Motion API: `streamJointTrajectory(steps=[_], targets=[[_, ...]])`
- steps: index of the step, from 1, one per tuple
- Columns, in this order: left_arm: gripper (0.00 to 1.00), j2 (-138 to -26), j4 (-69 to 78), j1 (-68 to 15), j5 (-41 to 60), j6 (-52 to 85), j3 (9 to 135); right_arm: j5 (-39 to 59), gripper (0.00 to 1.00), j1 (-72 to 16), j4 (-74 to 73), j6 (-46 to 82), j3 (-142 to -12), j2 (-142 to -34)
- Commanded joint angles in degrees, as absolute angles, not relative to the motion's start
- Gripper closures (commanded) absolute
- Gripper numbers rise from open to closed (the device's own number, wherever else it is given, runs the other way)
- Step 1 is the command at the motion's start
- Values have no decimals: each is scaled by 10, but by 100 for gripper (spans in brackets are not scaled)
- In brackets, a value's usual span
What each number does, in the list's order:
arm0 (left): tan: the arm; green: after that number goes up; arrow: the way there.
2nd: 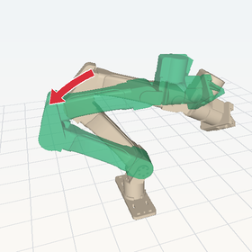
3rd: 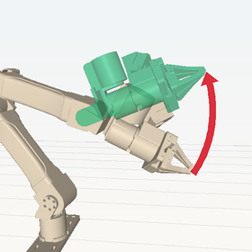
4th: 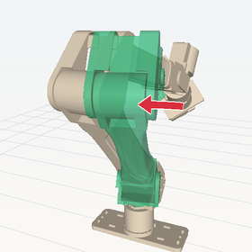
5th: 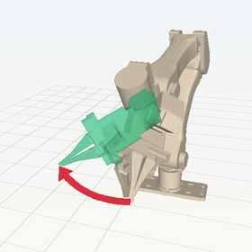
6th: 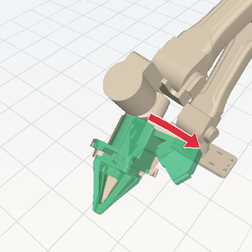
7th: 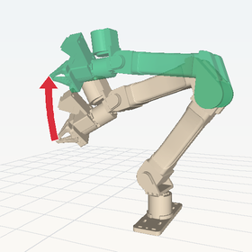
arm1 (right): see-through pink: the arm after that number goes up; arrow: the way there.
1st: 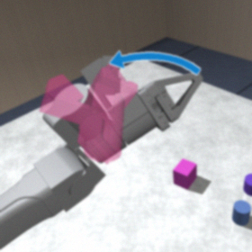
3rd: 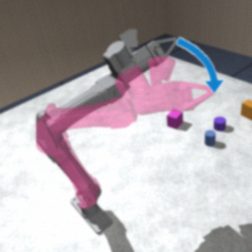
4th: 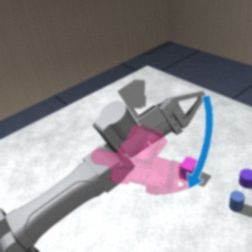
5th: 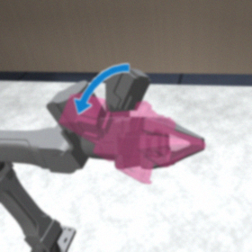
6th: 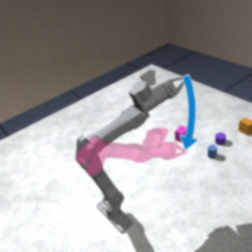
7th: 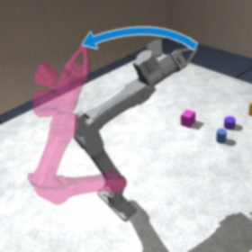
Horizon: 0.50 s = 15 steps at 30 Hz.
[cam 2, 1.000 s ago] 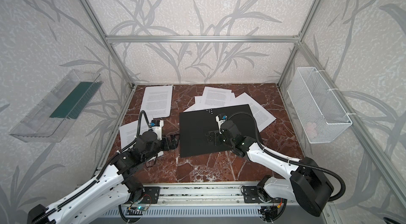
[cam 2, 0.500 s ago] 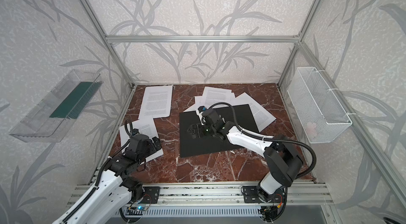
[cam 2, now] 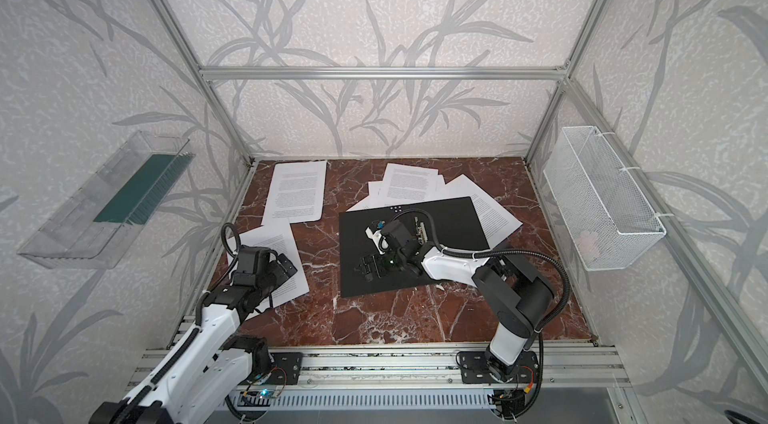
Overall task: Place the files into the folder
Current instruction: 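Move the left gripper to the nearest paper sheet while the right holds the clip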
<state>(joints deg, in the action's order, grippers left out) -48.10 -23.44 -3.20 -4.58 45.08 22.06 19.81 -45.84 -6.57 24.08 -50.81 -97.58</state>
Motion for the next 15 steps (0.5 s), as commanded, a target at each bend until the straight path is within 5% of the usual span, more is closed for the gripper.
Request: streamJointTrajectory(steps=[1, 15], targets=[[1, -505, -200, -9, -23, 459, 231, 217, 1, -454, -109, 230, -501, -970], [1, -573, -94, 48, 95, 479, 196, 218, 1, -440, -101, 230, -500, -965]])
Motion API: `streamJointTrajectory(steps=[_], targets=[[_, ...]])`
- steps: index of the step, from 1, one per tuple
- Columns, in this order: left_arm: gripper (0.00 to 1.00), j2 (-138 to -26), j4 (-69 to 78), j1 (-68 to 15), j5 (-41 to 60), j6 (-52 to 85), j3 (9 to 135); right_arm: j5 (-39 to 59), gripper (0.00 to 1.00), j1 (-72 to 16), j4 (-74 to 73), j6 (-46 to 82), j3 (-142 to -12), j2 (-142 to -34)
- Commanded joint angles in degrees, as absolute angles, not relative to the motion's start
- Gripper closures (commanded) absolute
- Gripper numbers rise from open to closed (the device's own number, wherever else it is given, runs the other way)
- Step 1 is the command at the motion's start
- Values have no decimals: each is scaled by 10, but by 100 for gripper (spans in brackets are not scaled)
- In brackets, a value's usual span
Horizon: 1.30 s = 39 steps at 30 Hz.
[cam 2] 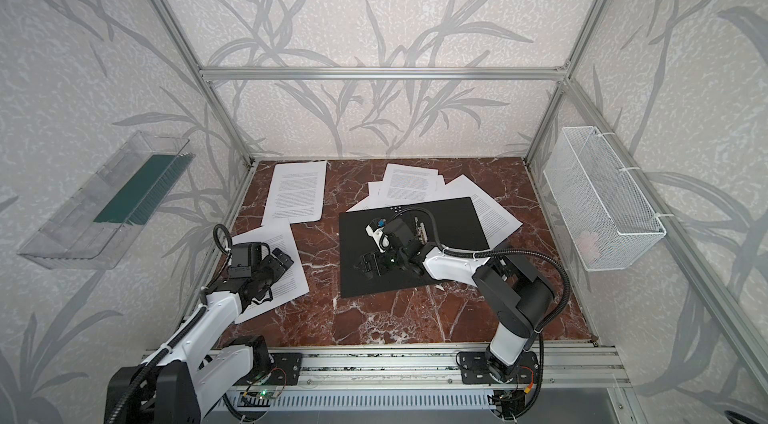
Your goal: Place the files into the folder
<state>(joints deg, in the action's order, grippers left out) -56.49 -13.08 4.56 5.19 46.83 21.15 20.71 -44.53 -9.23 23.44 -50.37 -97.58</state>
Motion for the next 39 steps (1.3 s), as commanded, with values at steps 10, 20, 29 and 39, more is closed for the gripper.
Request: streamJointTrajectory(steps=[10, 20, 29, 39], targets=[[1, -649, -34, 28, 149, 488, 192, 229, 1, -423, -100, 244, -497, -970], [1, -754, 44, -116, 136, 528, 264, 225, 1, -415, -96, 246, -496, -969], [1, -650, -92, -101, 54, 482, 331, 221, 1, -414, -93, 243, -494, -963], [1, -605, -127, 21, 48, 461, 303, 229, 1, -415, -89, 249, -498, -973]])
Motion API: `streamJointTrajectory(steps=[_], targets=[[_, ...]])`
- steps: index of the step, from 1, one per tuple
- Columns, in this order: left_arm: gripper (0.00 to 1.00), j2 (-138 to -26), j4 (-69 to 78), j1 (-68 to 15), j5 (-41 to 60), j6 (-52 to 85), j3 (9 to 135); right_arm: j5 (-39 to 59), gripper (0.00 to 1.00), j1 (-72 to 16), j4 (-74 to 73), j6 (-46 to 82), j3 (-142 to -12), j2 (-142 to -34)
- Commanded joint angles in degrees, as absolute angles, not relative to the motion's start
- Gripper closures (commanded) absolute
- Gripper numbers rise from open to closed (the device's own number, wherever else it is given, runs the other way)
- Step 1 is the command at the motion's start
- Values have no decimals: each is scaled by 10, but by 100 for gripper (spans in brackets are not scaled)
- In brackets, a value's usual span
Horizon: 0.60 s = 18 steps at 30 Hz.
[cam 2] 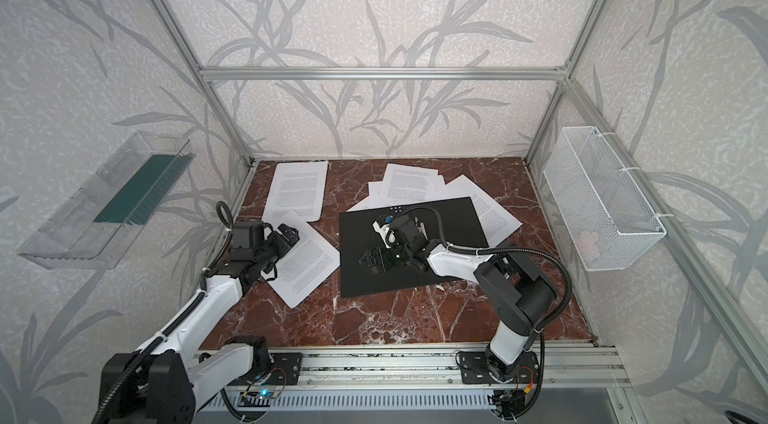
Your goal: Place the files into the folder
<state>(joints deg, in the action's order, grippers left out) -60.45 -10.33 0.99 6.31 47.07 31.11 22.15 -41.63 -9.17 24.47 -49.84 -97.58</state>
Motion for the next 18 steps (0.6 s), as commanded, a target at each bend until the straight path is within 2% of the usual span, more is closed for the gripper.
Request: streamJointTrajectory(steps=[1, 8, 18], targets=[[1, -611, -122, 25, 49, 460, 302, 229, 1, -415, -89, 249, -498, -973], [1, -673, -104, 37, 42, 461, 298, 232, 1, -416, -88, 248, -497, -968], [1, -685, -76, 37, 58, 463, 252, 231, 1, -416, -84, 248, -498, -963]])
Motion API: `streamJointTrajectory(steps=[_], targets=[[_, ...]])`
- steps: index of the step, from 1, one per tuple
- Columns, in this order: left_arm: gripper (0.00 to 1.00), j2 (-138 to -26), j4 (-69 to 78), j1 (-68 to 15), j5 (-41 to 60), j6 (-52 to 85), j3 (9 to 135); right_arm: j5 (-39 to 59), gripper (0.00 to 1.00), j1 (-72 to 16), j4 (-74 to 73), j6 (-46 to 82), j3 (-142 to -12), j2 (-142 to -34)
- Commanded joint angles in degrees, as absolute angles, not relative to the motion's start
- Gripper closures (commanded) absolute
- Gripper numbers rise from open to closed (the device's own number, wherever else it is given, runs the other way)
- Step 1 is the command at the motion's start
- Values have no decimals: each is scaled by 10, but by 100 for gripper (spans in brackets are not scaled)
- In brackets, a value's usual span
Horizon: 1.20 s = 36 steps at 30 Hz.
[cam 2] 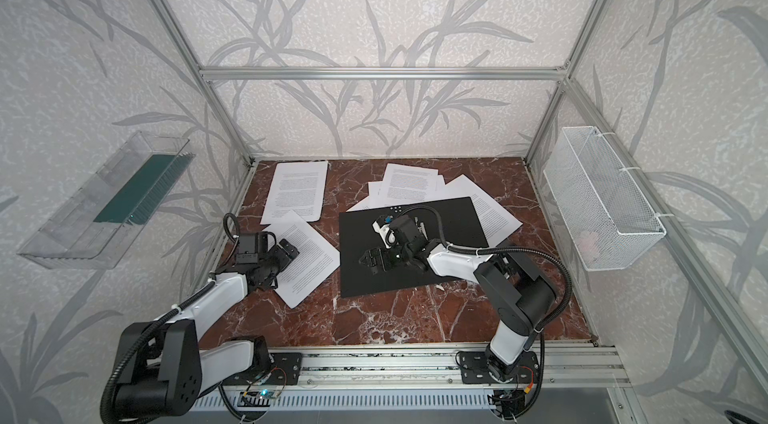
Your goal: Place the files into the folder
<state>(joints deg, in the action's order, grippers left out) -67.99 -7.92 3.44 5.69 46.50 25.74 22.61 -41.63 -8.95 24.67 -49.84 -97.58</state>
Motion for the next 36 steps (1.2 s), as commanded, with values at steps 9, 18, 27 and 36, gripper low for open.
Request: streamJointTrajectory(steps=[9, 18, 27, 36], targets=[[1, -675, -71, -12, 33, 513, 214, 226, 1, -416, -75, 246, -500, -960], [1, -640, -57, -130, -35, 617, 195, 217, 1, -416, -67, 242, -500, -953], [2, -689, -39, -310, -97, 659, 262, 213, 1, -416, -58, 237, -504, -953], [1, -685, -102, -350, -129, 575, 321, 210, 1, -416, -54, 235, -504, -951]])
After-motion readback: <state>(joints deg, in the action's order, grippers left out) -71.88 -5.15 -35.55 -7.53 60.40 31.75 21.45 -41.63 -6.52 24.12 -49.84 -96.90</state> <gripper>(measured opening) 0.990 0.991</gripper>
